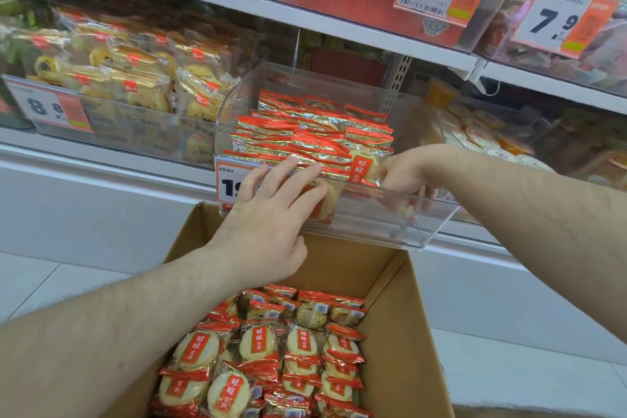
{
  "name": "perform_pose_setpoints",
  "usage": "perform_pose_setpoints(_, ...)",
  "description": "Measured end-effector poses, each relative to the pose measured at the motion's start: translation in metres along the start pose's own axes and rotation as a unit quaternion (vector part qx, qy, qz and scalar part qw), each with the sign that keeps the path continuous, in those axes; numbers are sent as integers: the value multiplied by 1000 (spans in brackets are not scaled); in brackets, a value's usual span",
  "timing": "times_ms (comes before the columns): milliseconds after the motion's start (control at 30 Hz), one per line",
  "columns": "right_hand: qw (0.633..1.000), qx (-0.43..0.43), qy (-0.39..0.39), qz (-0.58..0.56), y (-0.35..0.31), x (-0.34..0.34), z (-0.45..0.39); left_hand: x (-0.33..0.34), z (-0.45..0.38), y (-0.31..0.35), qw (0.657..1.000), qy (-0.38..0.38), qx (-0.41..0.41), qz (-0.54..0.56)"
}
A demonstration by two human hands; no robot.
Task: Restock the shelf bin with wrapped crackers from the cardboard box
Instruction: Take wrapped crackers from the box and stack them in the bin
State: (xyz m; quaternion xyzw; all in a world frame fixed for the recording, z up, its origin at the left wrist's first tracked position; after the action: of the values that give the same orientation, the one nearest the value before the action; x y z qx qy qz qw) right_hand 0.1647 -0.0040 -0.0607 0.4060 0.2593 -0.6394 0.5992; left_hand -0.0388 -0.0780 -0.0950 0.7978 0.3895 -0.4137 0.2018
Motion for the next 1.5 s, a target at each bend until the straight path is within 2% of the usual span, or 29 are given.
perform_pose_setpoints(233, 1000, 10, -3, -3, 3, -1, 3, 2, 0, -1, 1000, -8, -4, 0)
perform_pose_setpoints(400, 997, 30, 73, 27, -3, -14, 2, 2, 0, 0, 1000, -7, -3, 0)
perform_pose_setpoints(667, 989, 80, 125, -3, 3, -26, 0, 0, 0, -1, 1000, -2, 0, -3)
perform_pose_setpoints(767, 993, 67, 93, 26, -3, -28, 7, 1, 0, 0, 1000, -6, -1, -9)
perform_pose_setpoints(967, 996, 64, 69, -8, -3, -37, 7, 1, 1, -1, 1000, -9, 1, -11)
perform_pose_setpoints(1033, 993, 81, 72, -50, 0, -35, 4, 1, 1, -1, 1000, -10, 3, -11)
perform_pose_setpoints(1167, 983, 36, 135, -117, -6, -32, -13, 1, 1, -2, 1000, -10, 4, -13)
perform_pose_setpoints(1267, 959, 20, 191, -209, -3, -28, -20, 0, 1, -2, 1000, -11, 6, -13)
perform_pose_setpoints(1367, 916, 14, 219, -336, 8, -24, -14, -1, 1, -1, 1000, -10, 10, -13)
perform_pose_setpoints(1433, 903, 0, 201, -379, 10, -19, -8, 0, 1, -1, 1000, -12, 10, -15)
perform_pose_setpoints(1500, 917, -13, 171, -360, 6, -11, -4, 0, 1, 0, 1000, -14, 8, -15)
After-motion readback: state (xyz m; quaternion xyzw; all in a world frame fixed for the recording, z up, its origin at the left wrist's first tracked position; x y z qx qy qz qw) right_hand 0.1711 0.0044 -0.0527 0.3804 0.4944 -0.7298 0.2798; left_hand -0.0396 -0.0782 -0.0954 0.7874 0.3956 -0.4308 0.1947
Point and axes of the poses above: each hand's wrist, its own z-axis away from the middle knuckle, its own x-axis out of the palm, y = z × x, the point moved 6 cm from there along -z, towards the middle knuckle, and after that the axes turned 5 degrees about y, right-handed, at the moved point
